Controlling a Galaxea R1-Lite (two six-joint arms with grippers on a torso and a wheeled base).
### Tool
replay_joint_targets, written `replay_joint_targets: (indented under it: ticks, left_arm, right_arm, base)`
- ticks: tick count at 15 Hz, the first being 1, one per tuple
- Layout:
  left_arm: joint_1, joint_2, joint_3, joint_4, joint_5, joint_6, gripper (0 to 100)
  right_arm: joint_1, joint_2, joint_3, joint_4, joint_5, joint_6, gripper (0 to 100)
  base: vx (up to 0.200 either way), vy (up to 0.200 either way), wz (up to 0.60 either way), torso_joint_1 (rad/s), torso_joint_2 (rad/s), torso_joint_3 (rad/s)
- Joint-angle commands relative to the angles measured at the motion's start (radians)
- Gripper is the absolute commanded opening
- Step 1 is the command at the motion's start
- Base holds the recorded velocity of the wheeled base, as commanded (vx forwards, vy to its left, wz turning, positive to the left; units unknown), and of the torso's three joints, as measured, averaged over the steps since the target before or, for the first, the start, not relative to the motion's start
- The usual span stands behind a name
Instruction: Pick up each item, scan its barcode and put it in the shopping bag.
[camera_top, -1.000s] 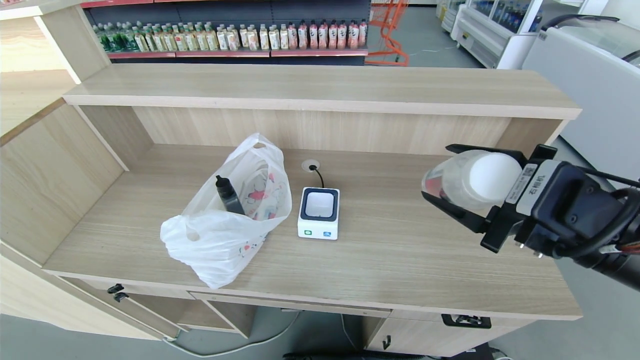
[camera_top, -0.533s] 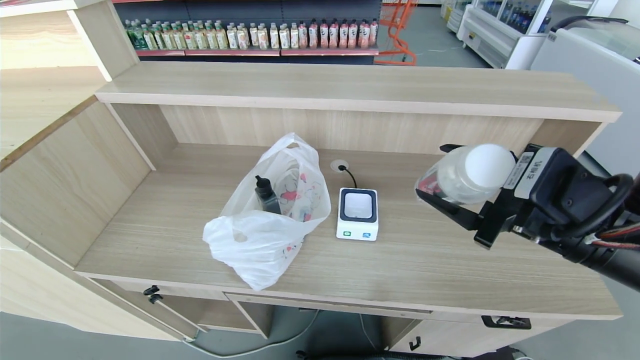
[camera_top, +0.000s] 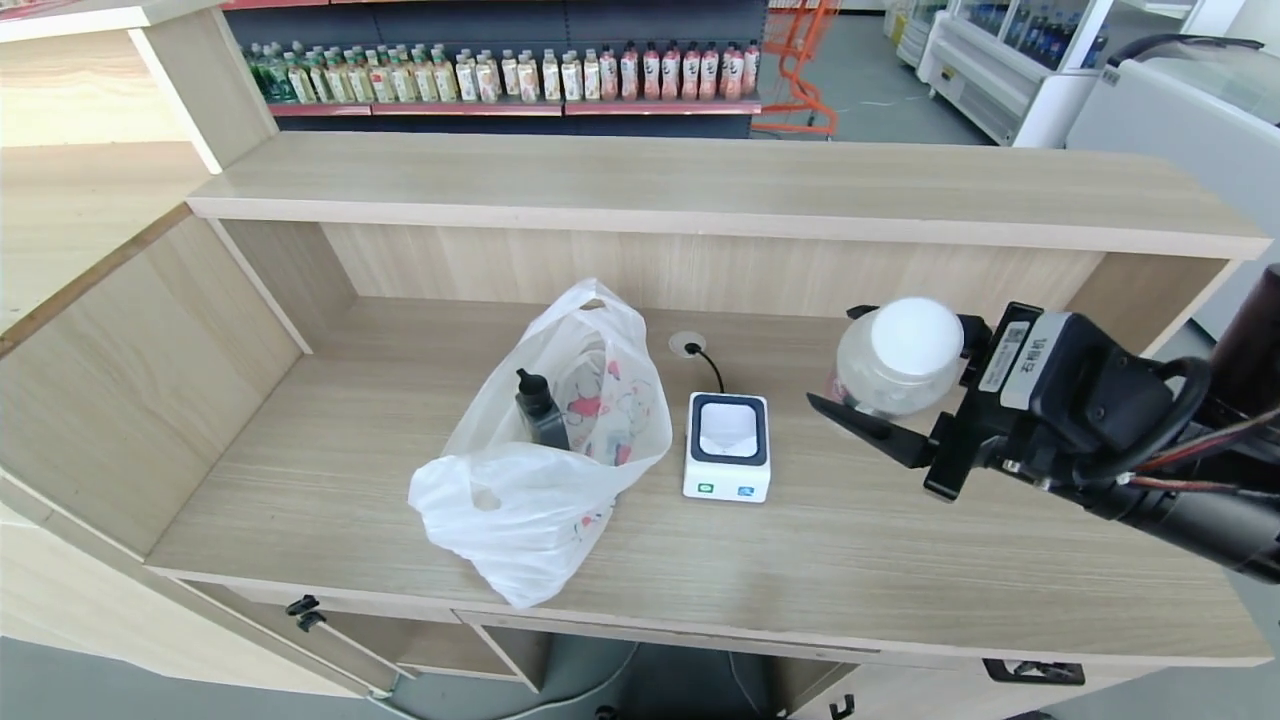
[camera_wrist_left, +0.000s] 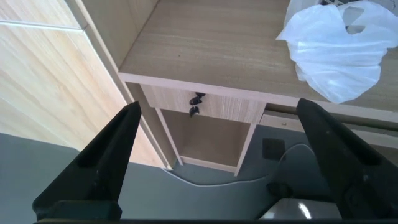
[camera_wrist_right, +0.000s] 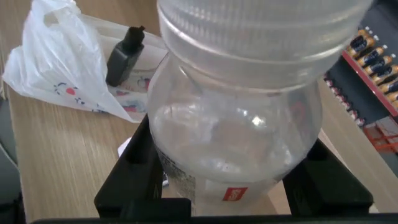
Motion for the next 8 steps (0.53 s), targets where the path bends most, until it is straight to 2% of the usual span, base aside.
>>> replay_joint_targets:
  ticks: [1,5,8]
  left_arm:
    - [-0.001,0.000,0.000,0.000,0.002,-0.002,100]
    - [-0.001,0.000,0.000,0.000,0.002,-0.006,100]
    - [-0.001,0.000,0.000,0.000,0.002,-0.006,100]
  right_arm:
    - [-0.048,0.027,0.002,-0.002,0.036,0.000,0]
    - [-0.097,0.067,0.014,-0.017,0.151,0.002,0]
    - [-0.098,0.147,0.062,-0.135,0.230,0.005,0]
  base:
    - [0.200,0.000,0.00,0.017,0.00,-0.002]
    - [0.000,0.000,0.00,0.000,0.00,0.000]
    - [0.000,0.000,0.00,0.000,0.00,0.000]
